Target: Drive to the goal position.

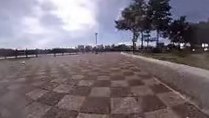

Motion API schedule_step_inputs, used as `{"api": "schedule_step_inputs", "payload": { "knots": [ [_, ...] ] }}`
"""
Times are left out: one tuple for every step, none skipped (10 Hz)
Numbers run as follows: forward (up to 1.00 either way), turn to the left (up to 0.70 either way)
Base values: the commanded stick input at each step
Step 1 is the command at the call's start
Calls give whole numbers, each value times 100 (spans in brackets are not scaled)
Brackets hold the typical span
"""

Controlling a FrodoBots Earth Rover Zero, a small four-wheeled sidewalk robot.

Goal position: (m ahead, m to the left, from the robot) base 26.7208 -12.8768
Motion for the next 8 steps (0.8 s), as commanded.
{"api": "schedule_step_inputs", "payload": {
  "knots": [
    [70,0],
    [70,0],
    [70,0],
    [70,0],
    [70,0],
    [70,0],
    [70,0],
    [70,0]
  ]
}}
